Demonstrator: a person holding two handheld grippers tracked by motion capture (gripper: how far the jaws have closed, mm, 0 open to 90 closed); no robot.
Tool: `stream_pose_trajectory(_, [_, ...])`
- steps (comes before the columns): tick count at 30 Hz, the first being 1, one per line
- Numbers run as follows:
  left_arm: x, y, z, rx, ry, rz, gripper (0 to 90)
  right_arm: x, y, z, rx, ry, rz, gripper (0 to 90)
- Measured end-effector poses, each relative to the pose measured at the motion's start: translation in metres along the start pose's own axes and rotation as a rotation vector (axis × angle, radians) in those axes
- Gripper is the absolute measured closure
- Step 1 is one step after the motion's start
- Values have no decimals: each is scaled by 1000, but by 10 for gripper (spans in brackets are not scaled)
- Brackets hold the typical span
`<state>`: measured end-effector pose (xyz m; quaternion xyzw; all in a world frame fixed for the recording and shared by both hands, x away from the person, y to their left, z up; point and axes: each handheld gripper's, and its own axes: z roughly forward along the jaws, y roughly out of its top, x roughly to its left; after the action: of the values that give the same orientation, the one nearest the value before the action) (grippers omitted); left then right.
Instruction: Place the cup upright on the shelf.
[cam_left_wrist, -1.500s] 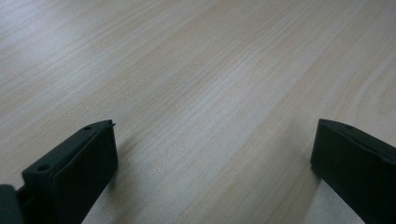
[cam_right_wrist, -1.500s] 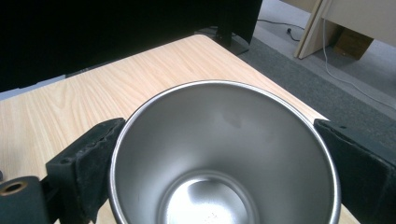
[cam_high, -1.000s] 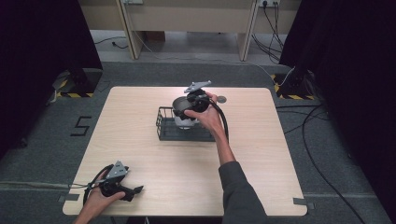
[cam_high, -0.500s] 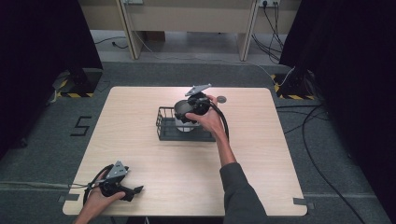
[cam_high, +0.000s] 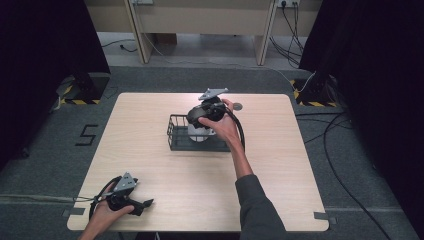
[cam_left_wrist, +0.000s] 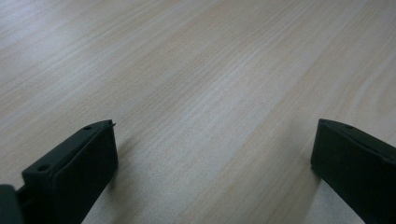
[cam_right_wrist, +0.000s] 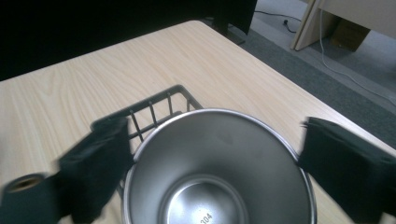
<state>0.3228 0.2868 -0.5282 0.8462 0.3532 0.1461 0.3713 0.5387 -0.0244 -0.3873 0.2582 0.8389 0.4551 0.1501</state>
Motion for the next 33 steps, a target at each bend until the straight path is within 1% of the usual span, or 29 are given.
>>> stream_pose_trajectory(1, [0, 0, 0, 0, 1, 1, 0, 0, 0, 0, 0, 0, 0, 158])
stream_pose_trajectory(2, [0, 0, 0, 0, 1, 1, 0, 1, 1, -1, 1, -11, -5, 147])
stream_pose_trajectory(3, [0, 0, 0, 0, 1, 1, 0, 2, 2, -1, 1, -17, -8, 156])
stream_pose_trajectory(5, [0, 0, 0, -1, 1, 1, 0, 2, 3, -2, -6, -20, -9, 154])
stream_pose_trajectory(6, [0, 0, 0, -1, 1, 1, 0, 3, 4, -4, -20, -22, 2, 152])
stream_pose_trajectory(9, [0, 0, 0, -1, 1, 1, 0, 3, 5, -7, -32, -21, 0, 152])
stream_pose_trajectory(10, [0, 0, 0, -1, 1, 1, 0, 4, 7, -10, -46, -23, 1, 152])
stream_pose_trajectory(13, [0, 0, 0, 0, 1, 1, 0, 5, 8, -13, -60, -16, 10, 152])
stream_pose_trajectory(16, [0, 0, 0, -2, 2, 1, 0, 8, 9, -18, -71, -18, 12, 151])
stream_pose_trajectory(19, [0, 0, 0, -2, 2, 0, 0, 12, 9, -24, -87, -10, 5, 151])
stream_pose_trajectory(22, [0, 0, 0, -2, 2, 1, 0, 17, 7, -33, -103, -7, 4, 151])
stream_pose_trajectory(23, [0, 0, 0, -2, 2, 1, 0, 17, 7, -33, -103, -7, 4, 151])
stream_pose_trajectory(25, [0, 0, 0, -2, 2, 1, 0, 21, 5, -39, -123, -2, 6, 152])
stream_pose_trajectory(29, [0, 0, 0, -2, 1, -1, 0, 24, 1, -46, -129, -4, 4, 152])
stream_pose_trajectory(32, [0, 0, 0, -2, 1, -1, 0, 28, -5, -55, -142, -2, 9, 153])
stream_pose_trajectory(33, [0, 0, 0, -2, 1, -1, 0, 28, -5, -55, -142, -2, 9, 153])
